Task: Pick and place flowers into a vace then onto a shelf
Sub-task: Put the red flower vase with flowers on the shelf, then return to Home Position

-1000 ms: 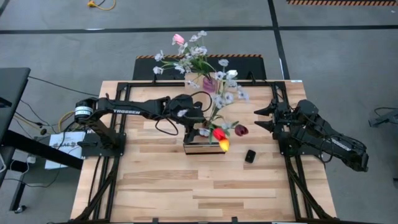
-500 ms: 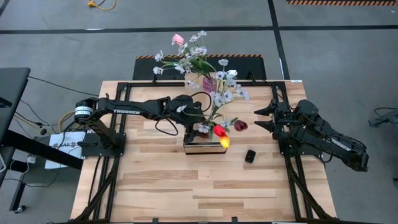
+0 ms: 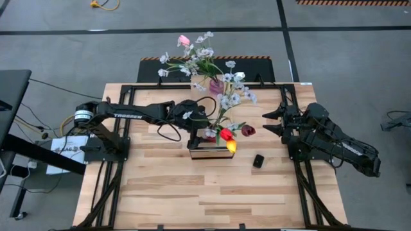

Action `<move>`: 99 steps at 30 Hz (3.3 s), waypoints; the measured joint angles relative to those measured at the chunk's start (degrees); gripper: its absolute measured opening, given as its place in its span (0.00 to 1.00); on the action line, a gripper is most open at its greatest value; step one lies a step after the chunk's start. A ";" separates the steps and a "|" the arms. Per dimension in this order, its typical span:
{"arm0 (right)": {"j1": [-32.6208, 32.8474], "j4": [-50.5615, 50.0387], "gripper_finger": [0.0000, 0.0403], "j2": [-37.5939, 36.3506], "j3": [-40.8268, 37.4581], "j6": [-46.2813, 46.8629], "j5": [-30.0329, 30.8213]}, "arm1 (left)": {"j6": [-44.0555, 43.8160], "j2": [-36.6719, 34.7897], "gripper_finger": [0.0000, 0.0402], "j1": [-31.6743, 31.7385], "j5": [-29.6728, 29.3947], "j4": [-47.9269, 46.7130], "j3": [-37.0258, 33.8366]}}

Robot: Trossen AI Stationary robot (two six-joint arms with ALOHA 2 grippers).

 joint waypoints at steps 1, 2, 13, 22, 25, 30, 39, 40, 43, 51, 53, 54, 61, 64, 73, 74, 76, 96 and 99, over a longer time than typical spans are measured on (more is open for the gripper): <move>0.00 -0.01 0.63 -0.01 0.00 0.02 0.02 | 0.05 -0.27 0.83 -0.23 -0.98 -0.49 0.00; -0.01 -0.01 0.63 -0.01 0.00 0.01 0.01 | 0.19 -0.58 0.83 -0.46 -1.75 -0.46 0.00; 0.57 -0.20 0.63 0.00 0.02 0.04 0.00 | 0.30 -4.63 0.83 -2.15 -4.11 -7.46 0.00; 0.66 -0.18 0.63 0.00 0.02 0.07 0.00 | -0.20 -7.57 0.83 -4.36 -6.02 -16.34 -0.02; 0.66 -0.16 0.63 0.00 0.02 0.07 0.00 | -0.67 -10.76 0.83 -5.06 -7.16 -17.64 -0.02; 0.66 -0.14 0.63 -0.02 0.02 0.04 0.00 | -1.12 -17.32 0.83 -6.17 -10.67 -19.63 -0.02; 0.66 0.32 0.63 -0.01 0.02 -0.89 0.02 | -2.44 -31.93 0.83 -7.87 -12.85 -25.91 -0.02; 0.66 0.56 0.63 -0.02 0.02 -0.96 0.04 | -2.36 -33.52 0.83 -7.87 -13.32 -26.27 -0.02; 0.66 1.46 0.63 -0.02 0.02 -0.96 0.04 | -0.97 -38.70 0.83 -7.76 -15.36 -24.99 -1.26; 0.68 1.48 0.63 -0.02 0.02 -0.92 0.02 | -3.09 -54.02 0.83 -5.21 -11.56 -4.86 -24.50; 0.87 1.08 0.63 -0.02 0.02 -0.60 -0.11 | -5.56 -57.14 0.83 -5.21 -9.72 3.41 -32.20; 1.05 0.75 0.63 -0.02 0.02 -0.15 -0.07 | -6.63 -58.51 0.83 -5.21 -9.18 7.12 -35.91; 2.58 -2.49 0.63 -1.00 0.02 0.25 0.36 | -11.90 -67.22 0.83 -5.18 -8.88 23.95 -54.41; 3.83 -4.87 0.63 -2.46 -0.05 0.66 3.53 | -13.05 -71.30 0.83 -5.18 -8.25 27.26 -58.83; 11.18 7.13 0.63 -9.29 -11.27 5.05 12.43 | -14.50 -82.44 0.83 -5.18 -6.33 25.95 -65.87; 12.36 9.01 0.63 -9.28 -12.81 4.99 12.85 | -14.49 -83.34 0.83 -5.18 -6.25 25.92 -66.40; 14.78 12.47 0.63 -9.07 -15.04 4.43 15.20 | -14.50 -85.04 0.83 -5.18 -6.28 25.28 -67.42; 39.14 15.90 0.63 -5.41 -16.92 2.31 18.29 | -15.32 -87.00 0.83 -5.18 -8.25 16.16 -67.54; 40.19 15.90 0.63 -5.42 -16.92 2.18 18.29 | -15.38 -86.96 0.83 -5.18 -8.52 15.70 -67.56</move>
